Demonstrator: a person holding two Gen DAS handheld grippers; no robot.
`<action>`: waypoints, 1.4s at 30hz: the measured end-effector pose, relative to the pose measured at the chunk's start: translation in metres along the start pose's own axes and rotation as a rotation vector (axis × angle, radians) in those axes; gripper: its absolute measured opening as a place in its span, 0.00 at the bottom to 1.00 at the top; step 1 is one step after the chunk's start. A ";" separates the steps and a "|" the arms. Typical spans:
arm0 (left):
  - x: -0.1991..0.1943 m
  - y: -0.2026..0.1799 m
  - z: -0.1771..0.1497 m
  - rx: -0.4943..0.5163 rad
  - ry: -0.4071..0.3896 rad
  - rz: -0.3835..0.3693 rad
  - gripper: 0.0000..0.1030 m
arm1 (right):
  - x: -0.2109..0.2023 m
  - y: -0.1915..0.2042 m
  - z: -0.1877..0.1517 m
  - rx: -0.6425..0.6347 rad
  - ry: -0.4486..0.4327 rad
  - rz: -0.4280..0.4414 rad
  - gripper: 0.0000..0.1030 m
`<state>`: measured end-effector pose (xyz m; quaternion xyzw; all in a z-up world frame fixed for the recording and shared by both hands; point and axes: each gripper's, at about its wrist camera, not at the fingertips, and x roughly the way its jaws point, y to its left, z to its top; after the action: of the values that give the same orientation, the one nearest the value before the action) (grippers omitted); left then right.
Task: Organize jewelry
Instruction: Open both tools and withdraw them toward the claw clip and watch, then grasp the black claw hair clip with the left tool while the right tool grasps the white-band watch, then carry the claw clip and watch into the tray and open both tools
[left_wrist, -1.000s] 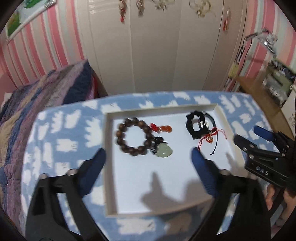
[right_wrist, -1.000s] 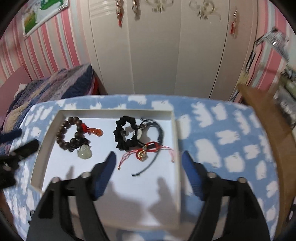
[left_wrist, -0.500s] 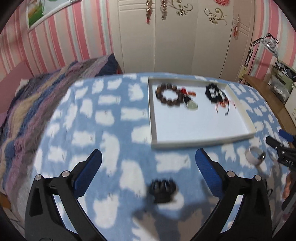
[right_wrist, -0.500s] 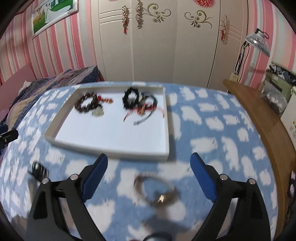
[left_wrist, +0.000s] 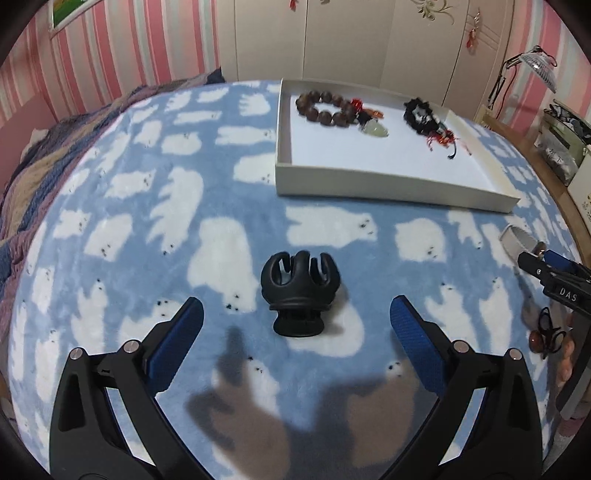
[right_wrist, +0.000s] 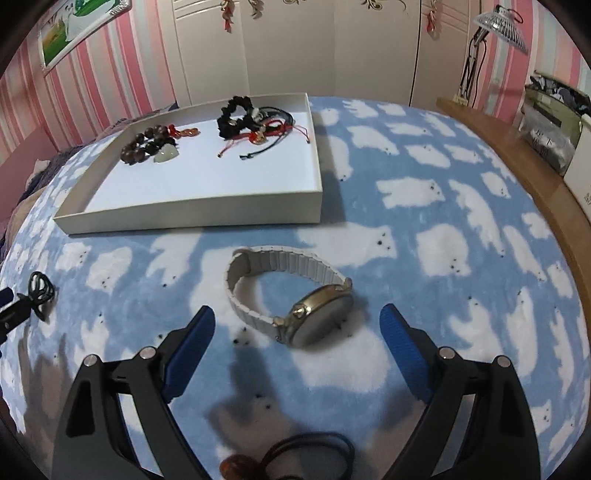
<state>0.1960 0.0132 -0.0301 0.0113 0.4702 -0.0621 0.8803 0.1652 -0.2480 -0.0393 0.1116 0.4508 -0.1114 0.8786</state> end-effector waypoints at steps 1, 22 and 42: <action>0.003 0.001 0.000 -0.001 0.008 -0.001 0.97 | 0.002 0.000 0.001 0.004 0.001 -0.002 0.88; 0.032 0.007 0.007 -0.018 0.040 0.039 0.69 | 0.018 0.005 0.010 0.025 0.001 0.006 0.73; 0.009 -0.009 0.014 0.016 0.001 0.010 0.46 | -0.011 0.010 0.012 0.023 -0.048 0.016 0.27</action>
<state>0.2112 0.0019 -0.0298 0.0209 0.4699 -0.0615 0.8803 0.1712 -0.2408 -0.0223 0.1224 0.4272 -0.1124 0.8887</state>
